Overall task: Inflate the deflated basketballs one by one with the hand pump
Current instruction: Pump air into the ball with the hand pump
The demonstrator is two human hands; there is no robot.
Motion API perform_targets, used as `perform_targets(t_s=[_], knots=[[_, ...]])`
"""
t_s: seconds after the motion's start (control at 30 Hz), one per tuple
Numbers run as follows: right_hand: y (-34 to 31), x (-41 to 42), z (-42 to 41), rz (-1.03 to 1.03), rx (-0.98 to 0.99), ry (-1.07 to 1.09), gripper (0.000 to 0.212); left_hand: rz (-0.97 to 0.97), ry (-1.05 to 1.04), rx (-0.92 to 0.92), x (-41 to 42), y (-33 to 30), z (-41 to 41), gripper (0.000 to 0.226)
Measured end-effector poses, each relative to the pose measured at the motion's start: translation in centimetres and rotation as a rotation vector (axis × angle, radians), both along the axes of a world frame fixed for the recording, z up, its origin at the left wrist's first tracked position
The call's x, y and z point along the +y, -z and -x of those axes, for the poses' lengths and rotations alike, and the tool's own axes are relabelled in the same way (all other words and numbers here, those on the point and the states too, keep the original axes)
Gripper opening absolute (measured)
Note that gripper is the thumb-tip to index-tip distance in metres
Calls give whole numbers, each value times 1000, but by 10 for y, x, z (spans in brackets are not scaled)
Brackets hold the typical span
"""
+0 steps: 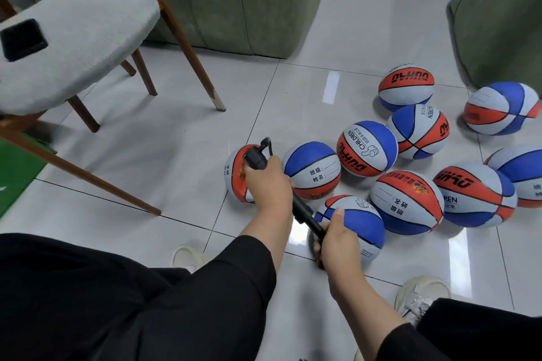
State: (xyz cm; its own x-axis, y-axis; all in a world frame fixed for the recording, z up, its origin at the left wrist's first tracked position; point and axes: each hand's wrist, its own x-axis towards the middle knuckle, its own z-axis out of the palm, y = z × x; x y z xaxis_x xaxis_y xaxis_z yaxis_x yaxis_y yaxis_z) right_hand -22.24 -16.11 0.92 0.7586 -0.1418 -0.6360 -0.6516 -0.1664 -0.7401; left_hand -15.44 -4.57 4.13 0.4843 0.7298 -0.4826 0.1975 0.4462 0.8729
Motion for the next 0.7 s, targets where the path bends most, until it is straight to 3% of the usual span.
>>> perform_targets(t_s=[0.4,0.53,0.7], knots=[[-11,5,-8,-39,-64,-25,70,57,51,-4,-7,-2,5,27],[-6,-8,1,3,-48,-25,68,35,-14,-4,13,-8,-6,8],[-7,-8,4,-27,-33,-15,66,16,-22,12,25,-5,-9,9]])
